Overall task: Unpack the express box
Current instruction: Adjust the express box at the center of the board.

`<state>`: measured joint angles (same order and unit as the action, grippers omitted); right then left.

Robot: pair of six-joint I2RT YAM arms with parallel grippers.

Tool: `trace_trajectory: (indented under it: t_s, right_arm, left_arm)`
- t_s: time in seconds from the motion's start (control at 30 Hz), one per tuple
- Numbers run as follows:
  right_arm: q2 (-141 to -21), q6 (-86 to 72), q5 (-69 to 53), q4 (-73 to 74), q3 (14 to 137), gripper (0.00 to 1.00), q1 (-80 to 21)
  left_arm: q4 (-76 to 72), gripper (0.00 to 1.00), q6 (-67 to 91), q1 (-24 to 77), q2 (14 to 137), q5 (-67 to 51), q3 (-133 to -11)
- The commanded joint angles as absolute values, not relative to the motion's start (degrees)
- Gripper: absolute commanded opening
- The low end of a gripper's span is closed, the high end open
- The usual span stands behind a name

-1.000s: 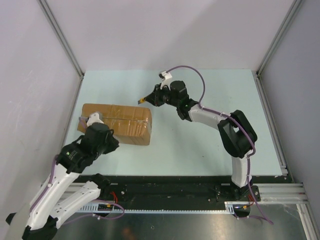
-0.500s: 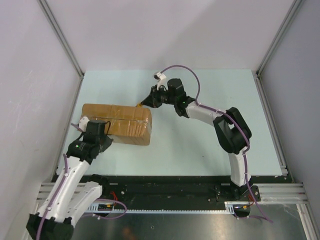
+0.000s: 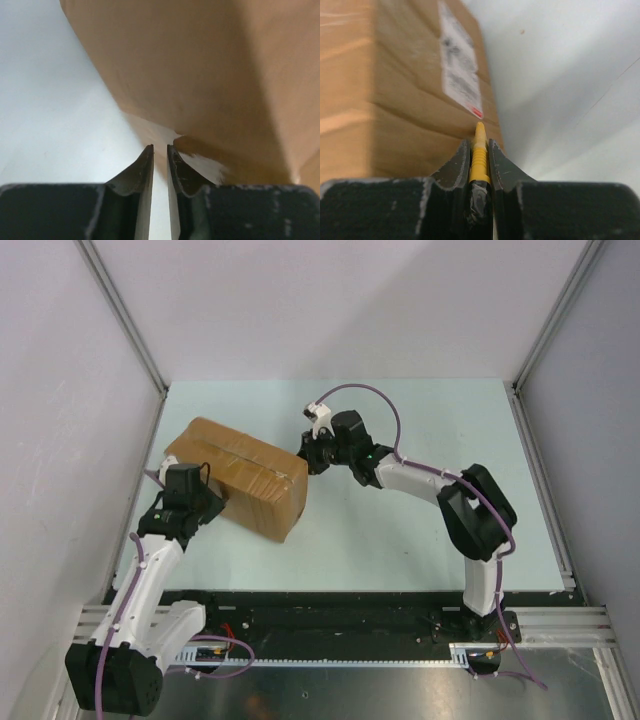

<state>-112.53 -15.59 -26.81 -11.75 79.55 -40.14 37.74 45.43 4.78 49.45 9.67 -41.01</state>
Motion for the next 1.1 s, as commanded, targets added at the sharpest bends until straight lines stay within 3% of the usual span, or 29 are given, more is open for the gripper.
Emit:
trace_trajectory:
  t_s: [0.0,0.37,0.43,0.7,1.07]
  right_arm:
    - [-103.0,-13.5,-20.2,-8.4,77.3,0.00,-44.2]
    - [-98.1,-11.3,-4.9,-0.2,75.4,0.00,-53.5]
    - [-97.9,-10.9,-4.0,-0.7,75.4,0.00,-54.6]
    - [-95.2,-10.4,3.3,1.5,75.4,0.00,-58.5]
    - [-95.4,-9.9,11.7,4.6,75.7,0.00,-58.7]
  left_arm:
    - [29.5,0.24,41.6,4.4,51.8,2.4,-43.9]
    - [25.0,0.29,38.8,4.4,55.7,-5.7,-41.5]
    - [24.7,0.36,38.6,4.4,57.0,-7.4,-40.5]
    - [13.9,0.40,36.6,5.4,66.2,-25.4,-39.2]
    - [14.2,0.40,36.5,8.0,64.8,-18.6,-39.8]
